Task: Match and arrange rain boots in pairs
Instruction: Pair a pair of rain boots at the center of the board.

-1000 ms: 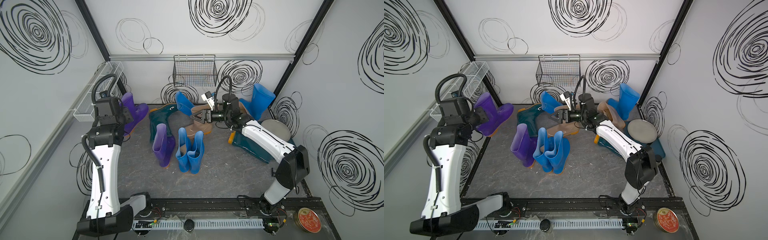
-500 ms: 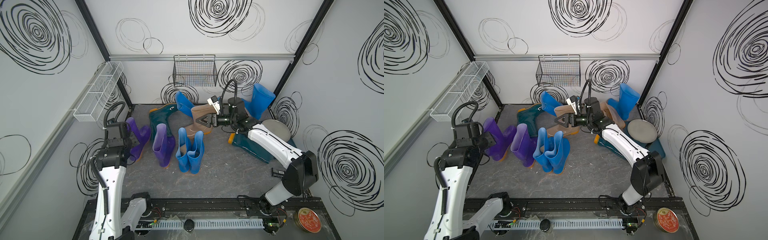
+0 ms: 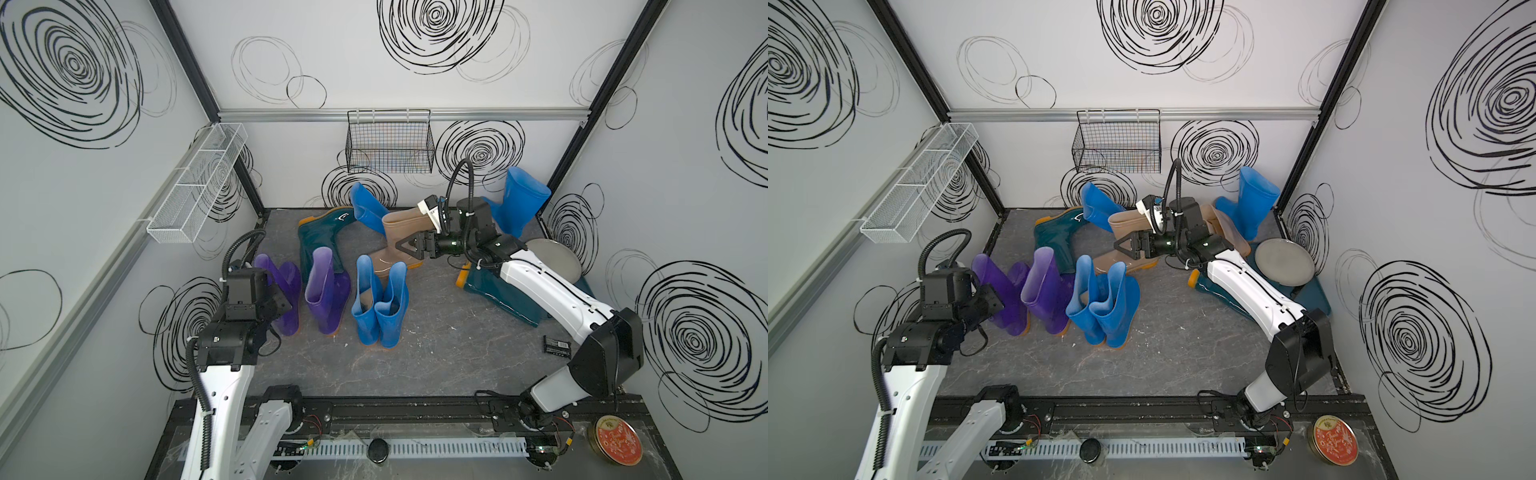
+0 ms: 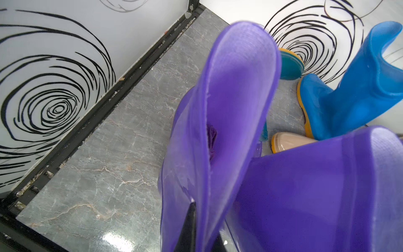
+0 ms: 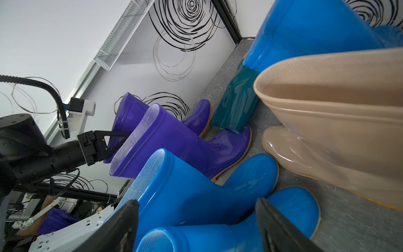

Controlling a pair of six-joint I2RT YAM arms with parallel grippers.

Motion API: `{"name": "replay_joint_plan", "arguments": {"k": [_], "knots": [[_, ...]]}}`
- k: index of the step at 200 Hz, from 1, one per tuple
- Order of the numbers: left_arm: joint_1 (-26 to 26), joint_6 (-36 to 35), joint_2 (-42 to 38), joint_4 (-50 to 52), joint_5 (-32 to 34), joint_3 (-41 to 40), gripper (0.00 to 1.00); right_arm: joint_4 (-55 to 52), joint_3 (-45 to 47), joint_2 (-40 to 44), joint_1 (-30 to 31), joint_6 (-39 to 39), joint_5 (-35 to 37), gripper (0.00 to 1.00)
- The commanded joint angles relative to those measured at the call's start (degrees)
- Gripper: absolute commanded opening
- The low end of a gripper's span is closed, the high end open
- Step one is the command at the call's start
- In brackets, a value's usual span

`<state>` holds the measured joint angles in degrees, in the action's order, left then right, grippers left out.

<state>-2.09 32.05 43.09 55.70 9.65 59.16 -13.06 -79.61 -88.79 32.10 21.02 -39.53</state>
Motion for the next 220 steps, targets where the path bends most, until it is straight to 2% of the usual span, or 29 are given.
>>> {"name": "replay_joint_plan", "arguments": {"k": [1, 98, 149, 171, 176, 189, 202, 220], "knots": [[2.8, 3.1, -1.7, -4.5, 1.7, 1.6, 0.0, -3.0, -0.4, 2.3, 0.9, -2.6, 2.5, 0.87], [14.7, 8.9, -2.0, -3.4, 3.5, 0.3, 0.0, -4.6, 0.0, 2.8, 1.9, -3.7, 4.5, 0.88], [15.8, 9.8, -3.3, -1.5, 3.6, -0.3, 0.0, -5.7, -0.2, 2.4, 2.7, -4.2, 5.3, 0.88], [15.7, 7.6, -3.4, -2.7, 5.5, -1.1, 0.0, -6.8, -1.0, 2.2, 3.7, -4.8, 6.2, 0.88], [15.7, 7.0, -3.2, -3.2, 5.7, -1.1, 0.09, -7.8, -1.6, 2.1, 4.2, -5.2, 6.9, 0.89], [15.6, 5.6, -2.7, -4.2, 5.5, -0.9, 0.2, -11.7, -3.9, 1.6, 5.6, -6.9, 10.1, 0.9], [15.6, 4.5, -2.3, -4.8, 5.6, -0.1, 0.37, -16.2, -6.5, 0.6, 7.2, -7.7, 14.1, 0.91], [15.4, 2.3, -2.1, -5.5, 6.2, 1.2, 0.53, -20.7, -8.9, -0.7, 9.4, -6.7, 18.7, 0.99]]}}
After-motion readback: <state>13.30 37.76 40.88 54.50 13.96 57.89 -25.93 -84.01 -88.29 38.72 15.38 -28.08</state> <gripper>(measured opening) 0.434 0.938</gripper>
